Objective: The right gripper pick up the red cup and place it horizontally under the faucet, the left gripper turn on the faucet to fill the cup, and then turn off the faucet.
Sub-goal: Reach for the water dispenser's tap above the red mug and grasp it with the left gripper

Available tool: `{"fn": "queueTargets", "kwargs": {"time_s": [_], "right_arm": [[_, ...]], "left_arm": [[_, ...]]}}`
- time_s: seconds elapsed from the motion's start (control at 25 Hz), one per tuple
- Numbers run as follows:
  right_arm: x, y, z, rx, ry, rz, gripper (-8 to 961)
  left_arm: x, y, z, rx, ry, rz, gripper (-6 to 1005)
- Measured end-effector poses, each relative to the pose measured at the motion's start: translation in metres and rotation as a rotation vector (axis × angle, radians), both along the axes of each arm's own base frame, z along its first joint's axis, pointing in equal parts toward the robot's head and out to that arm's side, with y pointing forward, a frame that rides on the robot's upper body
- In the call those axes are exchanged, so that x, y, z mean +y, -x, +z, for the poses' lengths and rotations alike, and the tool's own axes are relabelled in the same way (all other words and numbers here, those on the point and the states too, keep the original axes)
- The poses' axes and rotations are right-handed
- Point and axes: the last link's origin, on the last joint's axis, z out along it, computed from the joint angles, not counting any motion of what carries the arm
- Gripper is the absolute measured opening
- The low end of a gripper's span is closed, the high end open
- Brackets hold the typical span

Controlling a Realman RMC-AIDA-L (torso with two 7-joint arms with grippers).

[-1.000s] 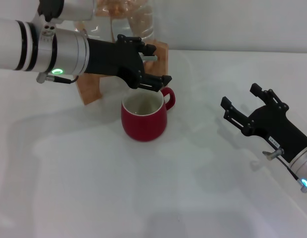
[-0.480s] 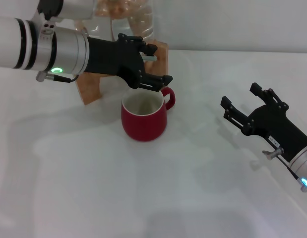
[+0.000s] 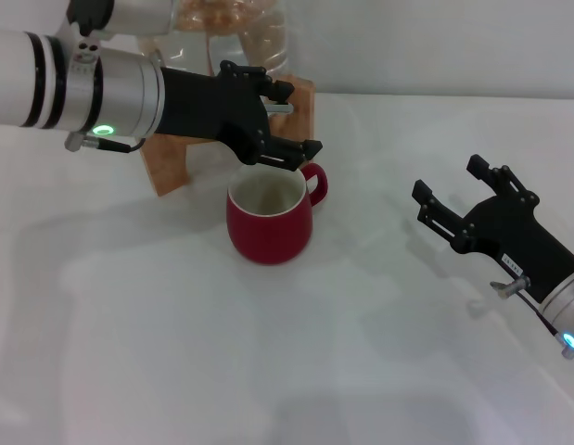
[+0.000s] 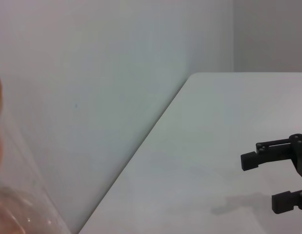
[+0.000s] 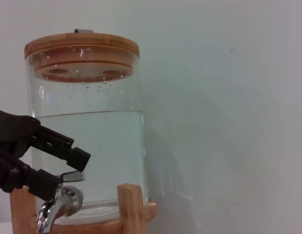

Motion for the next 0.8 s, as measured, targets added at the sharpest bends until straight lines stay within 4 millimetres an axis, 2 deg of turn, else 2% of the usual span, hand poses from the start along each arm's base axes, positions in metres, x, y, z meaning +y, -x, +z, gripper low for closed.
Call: {"fn": "queueTargets", "kwargs": {"time_s": [0.8], "right_arm": [[-0.0011,0.0001,0.0003,0.005,-0.003,0.001,870]], "left_arm": [[0.0041,0.0006,-0.0092,0.01,0.005,-0.021,845]]}}
